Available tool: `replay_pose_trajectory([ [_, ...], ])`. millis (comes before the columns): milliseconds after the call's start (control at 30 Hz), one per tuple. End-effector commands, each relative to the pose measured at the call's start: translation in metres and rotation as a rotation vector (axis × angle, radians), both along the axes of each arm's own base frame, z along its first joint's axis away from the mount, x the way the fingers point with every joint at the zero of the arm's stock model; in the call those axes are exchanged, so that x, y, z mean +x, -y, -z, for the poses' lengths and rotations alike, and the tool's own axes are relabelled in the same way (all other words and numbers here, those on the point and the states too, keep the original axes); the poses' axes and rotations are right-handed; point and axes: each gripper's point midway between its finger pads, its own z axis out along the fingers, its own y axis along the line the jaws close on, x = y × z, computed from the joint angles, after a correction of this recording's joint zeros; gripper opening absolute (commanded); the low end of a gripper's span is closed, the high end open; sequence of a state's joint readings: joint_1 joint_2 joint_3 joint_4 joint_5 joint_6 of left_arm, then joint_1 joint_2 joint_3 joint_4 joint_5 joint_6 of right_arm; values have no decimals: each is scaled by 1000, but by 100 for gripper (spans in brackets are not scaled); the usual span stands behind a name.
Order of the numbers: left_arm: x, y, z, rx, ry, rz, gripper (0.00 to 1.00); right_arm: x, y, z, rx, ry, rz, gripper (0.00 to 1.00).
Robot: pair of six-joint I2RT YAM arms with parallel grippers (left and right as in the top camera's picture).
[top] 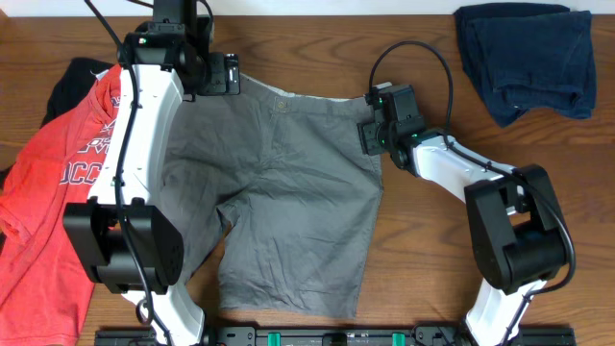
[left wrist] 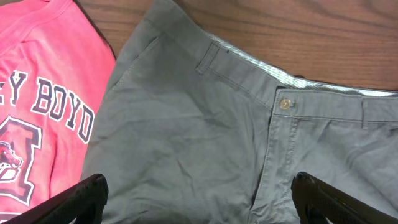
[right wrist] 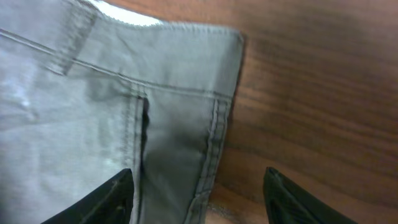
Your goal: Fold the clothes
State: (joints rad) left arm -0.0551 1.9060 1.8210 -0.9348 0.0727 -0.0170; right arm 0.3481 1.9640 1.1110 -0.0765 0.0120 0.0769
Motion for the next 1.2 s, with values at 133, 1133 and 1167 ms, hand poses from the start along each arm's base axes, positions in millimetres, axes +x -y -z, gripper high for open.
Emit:
replay_pose_trajectory([
  [133,-2,-13,13,71,-39,-9,95,1,-3,14,11,-30,32,60],
  [1133,-8,-9,27,67,-85,0,95,136,93,-66,107,278,239,1],
  [1167,-9,-8,29,67,-89,2,95,141,94,-63,111,275,227,1],
])
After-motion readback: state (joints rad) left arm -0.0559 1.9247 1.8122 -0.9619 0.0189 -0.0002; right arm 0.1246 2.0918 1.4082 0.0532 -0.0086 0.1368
